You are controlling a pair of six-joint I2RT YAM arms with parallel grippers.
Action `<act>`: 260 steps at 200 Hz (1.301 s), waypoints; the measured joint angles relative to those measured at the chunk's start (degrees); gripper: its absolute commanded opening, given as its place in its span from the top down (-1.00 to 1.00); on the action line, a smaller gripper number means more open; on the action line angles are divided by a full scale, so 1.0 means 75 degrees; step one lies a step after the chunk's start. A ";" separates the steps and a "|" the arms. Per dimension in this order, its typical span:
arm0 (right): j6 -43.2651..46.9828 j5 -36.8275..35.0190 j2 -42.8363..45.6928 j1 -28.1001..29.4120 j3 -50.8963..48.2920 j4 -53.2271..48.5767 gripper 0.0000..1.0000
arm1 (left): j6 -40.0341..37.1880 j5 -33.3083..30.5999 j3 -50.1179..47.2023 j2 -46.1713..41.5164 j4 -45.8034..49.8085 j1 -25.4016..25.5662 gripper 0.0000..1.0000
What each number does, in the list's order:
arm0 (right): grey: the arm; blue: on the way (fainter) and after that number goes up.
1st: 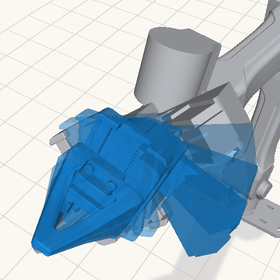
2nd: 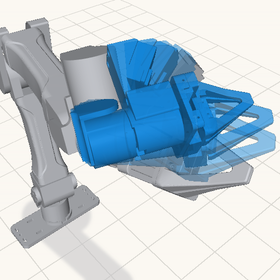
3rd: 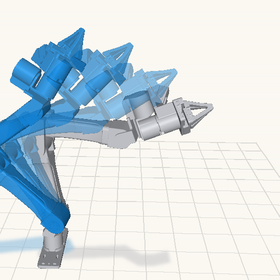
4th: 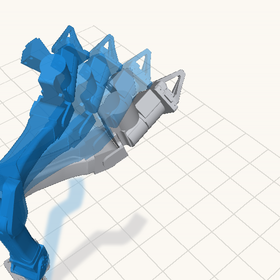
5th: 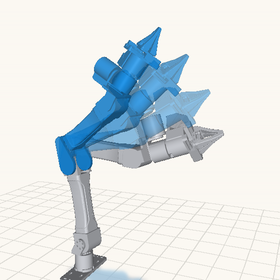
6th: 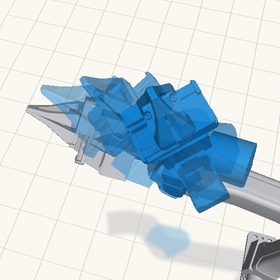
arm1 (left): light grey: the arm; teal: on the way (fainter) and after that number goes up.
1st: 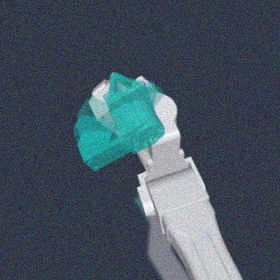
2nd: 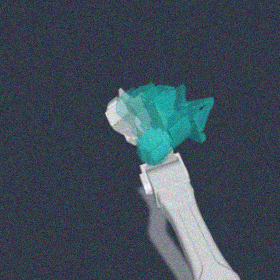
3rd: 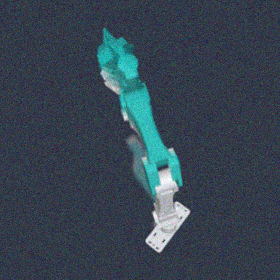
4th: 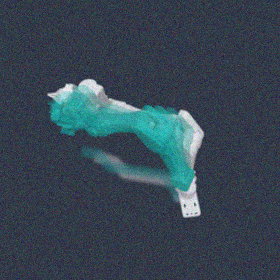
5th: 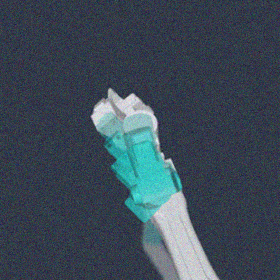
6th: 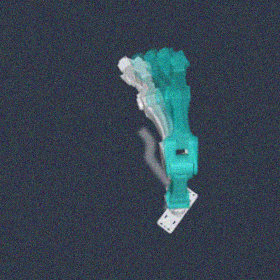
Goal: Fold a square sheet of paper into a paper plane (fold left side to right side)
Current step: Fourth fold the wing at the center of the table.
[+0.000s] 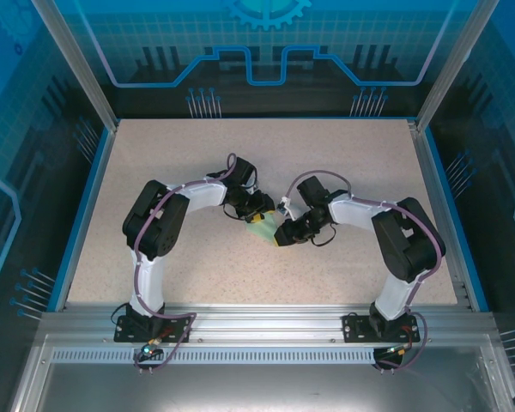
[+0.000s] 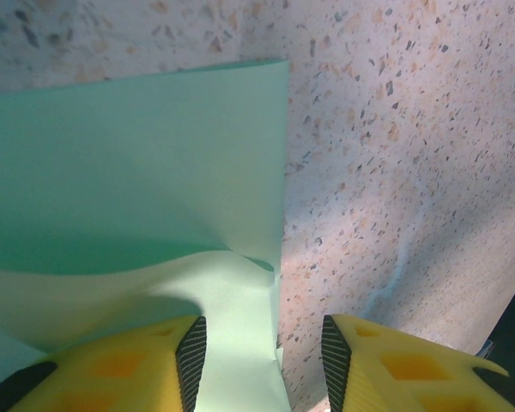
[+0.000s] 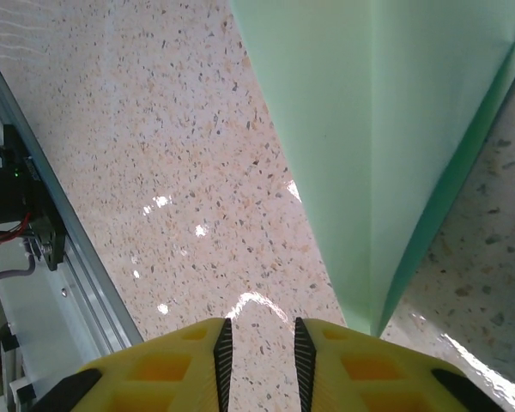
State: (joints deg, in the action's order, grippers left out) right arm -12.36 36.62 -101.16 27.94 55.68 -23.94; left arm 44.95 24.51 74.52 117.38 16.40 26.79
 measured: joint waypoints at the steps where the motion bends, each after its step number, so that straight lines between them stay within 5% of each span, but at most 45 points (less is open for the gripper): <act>1: -0.0020 0.0003 0.0000 -0.0003 0.0000 0.0000 0.35 | 0.0000 0.0000 0.0000 0.0000 0.0000 0.0000 0.09; 63: -0.0562 0.0172 0.0000 -0.0119 -0.0029 0.0530 0.21 | 0.0017 0.0055 -0.0015 -0.0026 -0.0032 0.0003 0.08; 260: -0.0825 0.0233 -0.0717 -0.0050 0.0242 0.0720 0.31 | 0.0017 0.0032 -0.0117 -0.0108 -0.0111 0.0052 0.05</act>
State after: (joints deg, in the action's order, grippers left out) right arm -18.55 38.37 -106.54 27.57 57.49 -18.55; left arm 45.08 24.75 73.65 116.57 15.57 27.18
